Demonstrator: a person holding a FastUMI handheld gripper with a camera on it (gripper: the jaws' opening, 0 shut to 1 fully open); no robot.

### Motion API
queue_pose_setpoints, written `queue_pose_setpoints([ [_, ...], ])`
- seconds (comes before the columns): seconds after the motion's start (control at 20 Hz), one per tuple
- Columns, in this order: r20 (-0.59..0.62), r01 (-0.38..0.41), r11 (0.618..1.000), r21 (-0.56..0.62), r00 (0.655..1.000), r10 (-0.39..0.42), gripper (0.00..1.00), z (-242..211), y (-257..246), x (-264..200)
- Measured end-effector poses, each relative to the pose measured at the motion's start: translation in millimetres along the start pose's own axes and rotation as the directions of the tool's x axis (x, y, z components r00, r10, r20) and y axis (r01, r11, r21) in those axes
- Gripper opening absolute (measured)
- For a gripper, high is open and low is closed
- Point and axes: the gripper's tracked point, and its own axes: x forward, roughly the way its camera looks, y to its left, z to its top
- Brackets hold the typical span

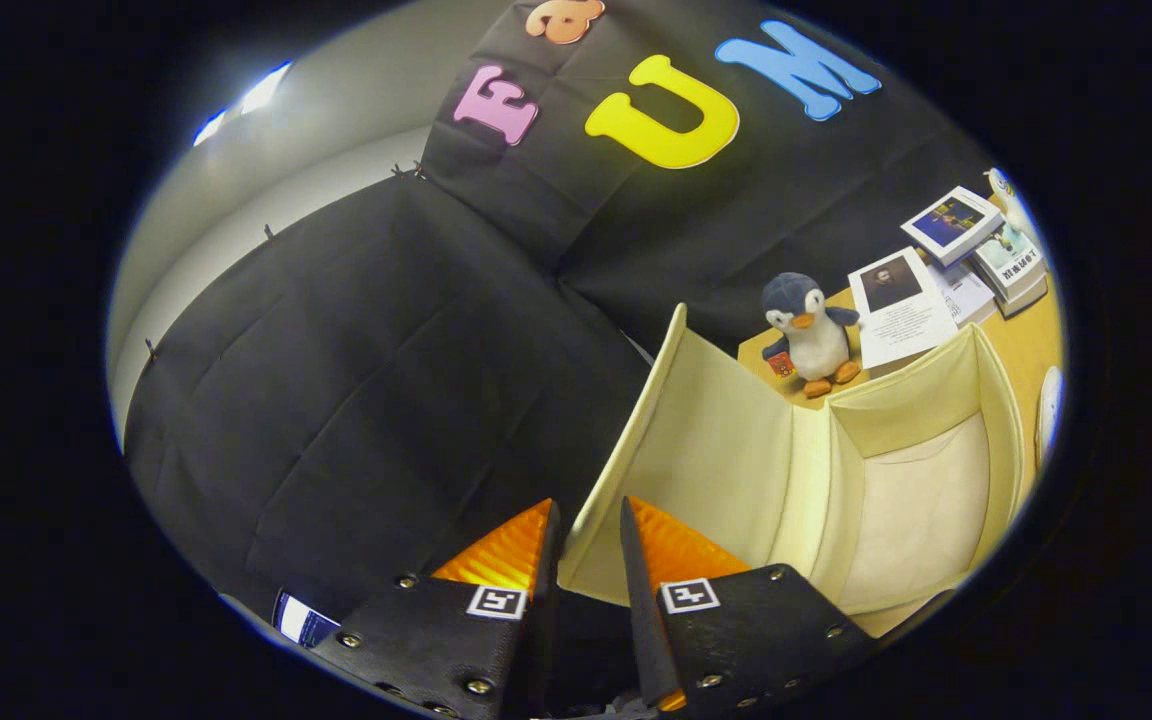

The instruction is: Open the storage box then place both shoes into the box .Put the left shoe in first, then the right shoe, with the right side of both shoes facing outward in a uniform manner.

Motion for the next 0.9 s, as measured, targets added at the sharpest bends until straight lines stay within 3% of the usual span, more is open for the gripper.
queue_pose_setpoints([
  [0.05, -0.008, 0.0, 1.0, -0.019, 1.0, -0.001, 0.36, -1, 0, 0],
  [0.15, -0.015, 0.015, 0.998, -0.067, 1.0, -0.016, 0.64, -1, -4, -5],
  [0.2, -0.005, 0.035, 0.995, -0.098, 0.999, -0.036, 0.91, 1, -10, -9],
  [0.25, 0.008, 0.052, 0.991, -0.127, 0.999, -0.051, 0.97, 6, -15, -12],
  [0.55, 0.066, 0.159, 0.95, -0.268, 0.987, -0.146, 0.97, 34, -49, -48],
  [0.9, 0.13, 0.288, 0.903, -0.32, 0.957, -0.259, 0.97, 67, -103, -94],
])
